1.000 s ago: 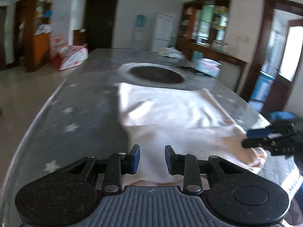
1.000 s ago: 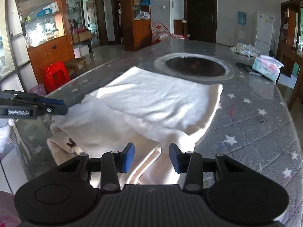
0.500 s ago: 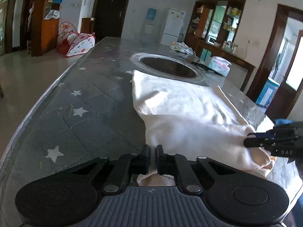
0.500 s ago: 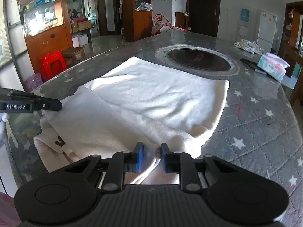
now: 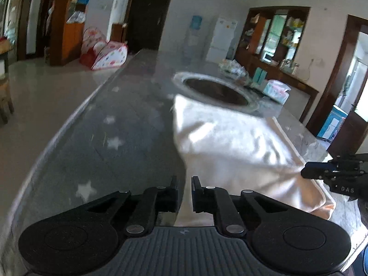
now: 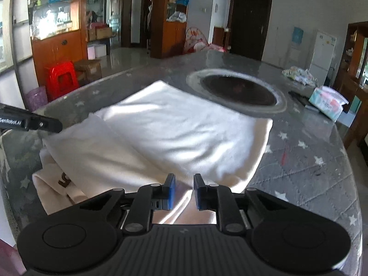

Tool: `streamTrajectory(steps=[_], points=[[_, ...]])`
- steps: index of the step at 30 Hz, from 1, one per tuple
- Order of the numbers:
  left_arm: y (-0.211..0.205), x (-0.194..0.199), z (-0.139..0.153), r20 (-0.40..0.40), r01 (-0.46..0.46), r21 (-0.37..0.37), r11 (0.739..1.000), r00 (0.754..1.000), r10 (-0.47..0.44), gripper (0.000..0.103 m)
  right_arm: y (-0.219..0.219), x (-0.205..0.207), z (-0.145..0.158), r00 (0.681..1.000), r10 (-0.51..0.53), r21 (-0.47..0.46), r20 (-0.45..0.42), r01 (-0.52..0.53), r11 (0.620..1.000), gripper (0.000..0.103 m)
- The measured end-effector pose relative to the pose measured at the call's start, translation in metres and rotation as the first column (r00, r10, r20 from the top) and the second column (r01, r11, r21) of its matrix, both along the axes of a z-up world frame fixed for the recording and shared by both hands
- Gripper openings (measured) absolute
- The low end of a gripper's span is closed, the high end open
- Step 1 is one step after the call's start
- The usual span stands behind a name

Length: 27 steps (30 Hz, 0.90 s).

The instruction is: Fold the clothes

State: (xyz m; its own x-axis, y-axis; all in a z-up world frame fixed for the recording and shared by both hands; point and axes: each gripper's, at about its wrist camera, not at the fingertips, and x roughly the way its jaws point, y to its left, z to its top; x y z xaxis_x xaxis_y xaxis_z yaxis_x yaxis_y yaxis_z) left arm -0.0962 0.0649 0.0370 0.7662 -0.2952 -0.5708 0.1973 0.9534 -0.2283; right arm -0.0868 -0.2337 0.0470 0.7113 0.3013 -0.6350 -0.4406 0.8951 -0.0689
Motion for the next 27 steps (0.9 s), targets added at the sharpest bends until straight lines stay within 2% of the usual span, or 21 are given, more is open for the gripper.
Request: streamTrajectory(steps=[4,7,10,12,14,15,17,19,22,27], points=[[-0.023,0.01,0.009,0.037,0.109,-0.013,0.994,0.993,-0.108,0.011,0.003,-0.004,0.006,0.999,0.045,0.031,-0.007,-0.044,0.999,0.017],[-0.041,0.023,0.001,0.022,0.15,-0.015,0.989,0.989,-0.15,0.01,0.01,-0.004,0.001,0.997,0.076,0.028,-0.024,-0.075,0.997,0.017],[-0.043,0.038,-0.012,-0.017,0.086,0.017,0.996,0.996,-0.086,0.009,0.013,-0.003,-0.005,0.995,0.084,0.016,-0.043,-0.084,0.996,0.022],[-0.035,0.045,-0.019,-0.046,0.023,0.039,0.999,0.999,-0.022,0.004,0.011,-0.001,-0.009,0.995,0.081,0.012,-0.056,-0.081,0.997,0.023],[-0.022,0.046,-0.019,-0.062,0.008,-0.007,1.0,0.998,-0.009,0.004,0.009,0.0,-0.013,0.994,0.078,0.01,-0.072,-0.077,0.997,0.023],[-0.02,0.046,-0.016,-0.058,-0.002,0.007,1.0,0.998,0.003,0.004,0.008,0.0,-0.014,0.994,0.08,0.013,-0.073,-0.079,0.997,0.023],[-0.015,0.049,-0.009,-0.044,-0.01,0.018,1.0,0.999,0.01,0.004,0.006,-0.001,-0.013,0.994,0.086,0.02,-0.072,-0.085,0.996,0.024],[-0.008,0.058,-0.003,-0.047,-0.008,-0.023,1.0,0.999,0.007,0.004,0.006,-0.001,-0.012,0.993,0.088,0.025,-0.073,-0.086,0.996,0.026],[-0.009,0.076,0.004,-0.041,-0.004,-0.045,0.999,0.999,0.002,0.004,0.006,-0.001,-0.013,0.993,0.089,0.028,-0.074,-0.087,0.996,0.029],[-0.019,0.118,-0.006,-0.069,0.006,-0.027,1.0,0.998,-0.008,0.004,0.007,-0.001,-0.013,0.993,0.091,0.036,-0.077,-0.088,0.995,0.032]])
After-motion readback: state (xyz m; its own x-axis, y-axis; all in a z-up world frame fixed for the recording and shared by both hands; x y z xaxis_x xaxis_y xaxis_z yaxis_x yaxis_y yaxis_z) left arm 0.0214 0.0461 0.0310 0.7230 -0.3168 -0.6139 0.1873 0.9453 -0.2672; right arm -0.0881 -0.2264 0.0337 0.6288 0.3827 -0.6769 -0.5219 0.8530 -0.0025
